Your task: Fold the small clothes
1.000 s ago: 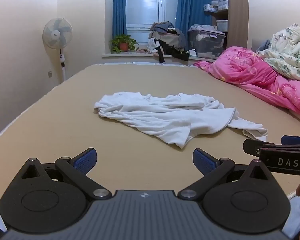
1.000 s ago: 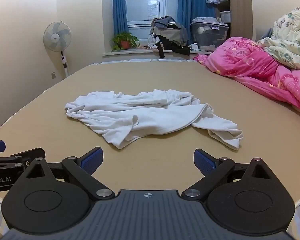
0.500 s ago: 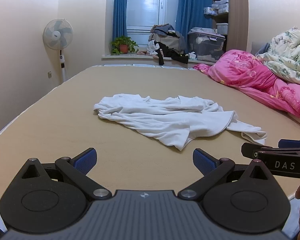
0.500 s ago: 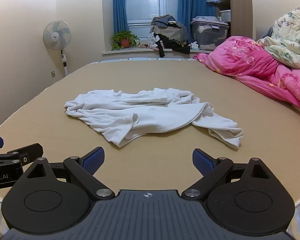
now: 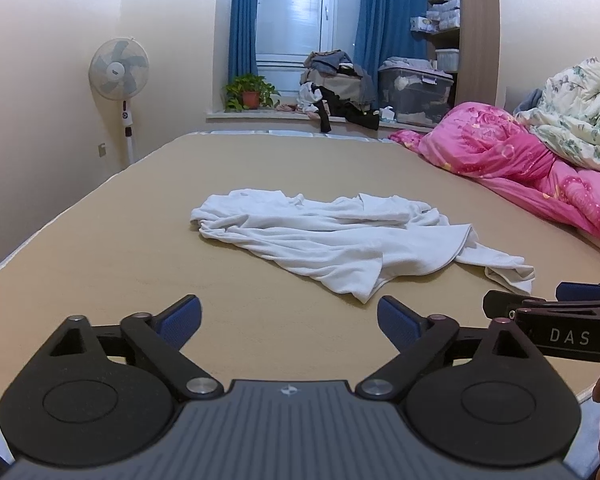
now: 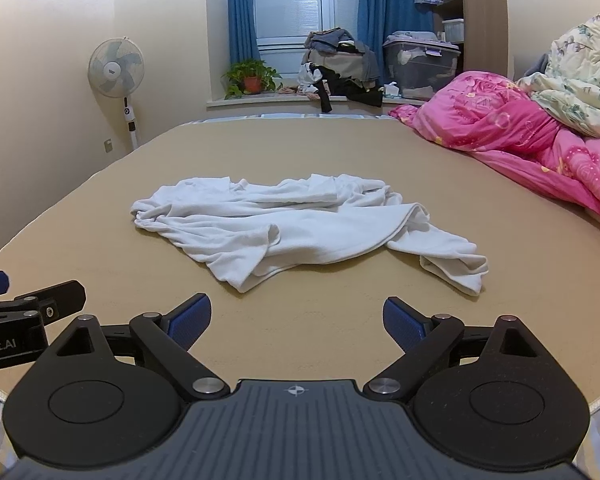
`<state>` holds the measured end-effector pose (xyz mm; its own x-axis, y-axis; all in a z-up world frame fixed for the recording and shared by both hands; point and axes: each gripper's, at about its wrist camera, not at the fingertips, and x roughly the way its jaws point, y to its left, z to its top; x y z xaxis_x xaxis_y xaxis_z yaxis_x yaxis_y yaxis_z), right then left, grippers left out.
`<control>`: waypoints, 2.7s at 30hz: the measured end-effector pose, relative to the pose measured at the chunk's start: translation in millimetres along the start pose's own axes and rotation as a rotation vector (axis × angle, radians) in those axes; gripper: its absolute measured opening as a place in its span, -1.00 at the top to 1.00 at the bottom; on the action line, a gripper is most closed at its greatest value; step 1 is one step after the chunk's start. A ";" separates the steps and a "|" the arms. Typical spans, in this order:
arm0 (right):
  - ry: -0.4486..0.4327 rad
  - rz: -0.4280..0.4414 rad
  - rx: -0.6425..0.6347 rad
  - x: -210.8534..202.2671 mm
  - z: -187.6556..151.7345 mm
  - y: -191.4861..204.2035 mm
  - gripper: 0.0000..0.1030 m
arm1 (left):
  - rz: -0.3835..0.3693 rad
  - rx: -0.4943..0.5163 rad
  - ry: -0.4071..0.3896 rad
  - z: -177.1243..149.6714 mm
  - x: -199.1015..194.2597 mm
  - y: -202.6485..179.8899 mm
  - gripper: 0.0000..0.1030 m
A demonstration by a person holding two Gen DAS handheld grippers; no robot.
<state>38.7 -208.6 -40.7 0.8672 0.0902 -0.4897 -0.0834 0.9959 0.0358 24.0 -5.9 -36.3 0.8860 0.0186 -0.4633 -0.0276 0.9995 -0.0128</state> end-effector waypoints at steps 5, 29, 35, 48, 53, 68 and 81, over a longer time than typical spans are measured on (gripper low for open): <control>-0.008 0.013 0.022 -0.1 -0.5 0.0 -0.80 | 0.001 -0.001 0.004 0.8 0.9 1.0 -0.85; 0.081 0.035 -0.051 -1.5 -1.3 11.9 -0.80 | 0.004 -0.036 0.030 2.0 6.0 6.6 -0.85; 0.083 0.033 -0.062 -0.8 -2.4 14.4 -0.80 | 0.005 -0.037 0.032 2.5 5.8 6.9 -0.85; -0.031 -0.010 -0.018 13.8 44.2 -36.1 0.26 | 0.008 -0.001 0.084 -4.5 17.2 9.8 0.40; -0.011 -0.053 0.045 50.6 57.5 -90.0 0.28 | -0.019 -0.001 0.170 3.7 45.4 10.4 0.40; 0.053 0.029 0.194 74.0 54.4 -134.0 0.24 | 0.010 -0.074 0.381 91.6 274.8 -100.5 -0.44; 0.145 -0.017 0.316 108.1 57.4 -171.8 0.22 | 0.162 -0.145 0.305 47.0 103.5 110.3 0.93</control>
<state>174.9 -369.3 -49.8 0.7867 0.0941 -0.6101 0.1061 0.9530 0.2839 134.5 107.5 -44.0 0.6868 0.1467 -0.7119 -0.2408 0.9700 -0.0324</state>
